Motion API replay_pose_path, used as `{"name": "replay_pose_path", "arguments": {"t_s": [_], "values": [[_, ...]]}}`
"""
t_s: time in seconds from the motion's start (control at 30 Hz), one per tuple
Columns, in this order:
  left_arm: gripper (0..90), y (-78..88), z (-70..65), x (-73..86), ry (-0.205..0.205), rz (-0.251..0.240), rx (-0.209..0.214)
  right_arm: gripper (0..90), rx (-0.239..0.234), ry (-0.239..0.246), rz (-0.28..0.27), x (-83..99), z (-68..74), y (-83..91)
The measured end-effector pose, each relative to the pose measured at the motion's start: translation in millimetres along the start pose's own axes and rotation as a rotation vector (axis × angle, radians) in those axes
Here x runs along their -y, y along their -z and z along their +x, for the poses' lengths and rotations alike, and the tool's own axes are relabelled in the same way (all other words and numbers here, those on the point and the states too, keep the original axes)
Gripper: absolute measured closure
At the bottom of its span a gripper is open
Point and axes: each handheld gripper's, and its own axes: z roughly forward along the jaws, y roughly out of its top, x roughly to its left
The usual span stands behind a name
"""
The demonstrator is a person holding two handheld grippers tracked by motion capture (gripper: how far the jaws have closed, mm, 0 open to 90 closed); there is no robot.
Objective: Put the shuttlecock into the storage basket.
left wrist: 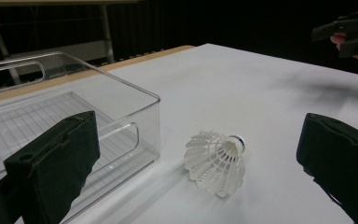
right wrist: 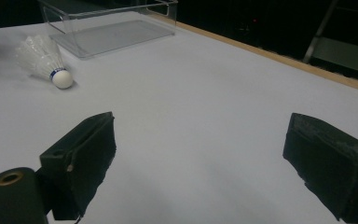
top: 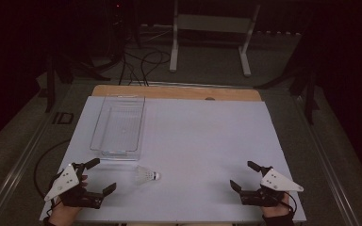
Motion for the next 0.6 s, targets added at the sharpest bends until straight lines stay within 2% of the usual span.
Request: {"name": "replay_pose_path", "arguments": {"t_s": [0.1, 0.6], "values": [[0.0, -0.9, -0.6, 0.0, -0.012, 0.011, 0.001, 9.0, -0.008, -0.004, -0.002, 0.2, -0.3, -0.7], [0.0, 0.7, -2.2, -2.3, -0.010, 0.008, 0.011, 9.0, -0.013, -0.006, -0.013, -1.1, -0.9, -2.0]]}}
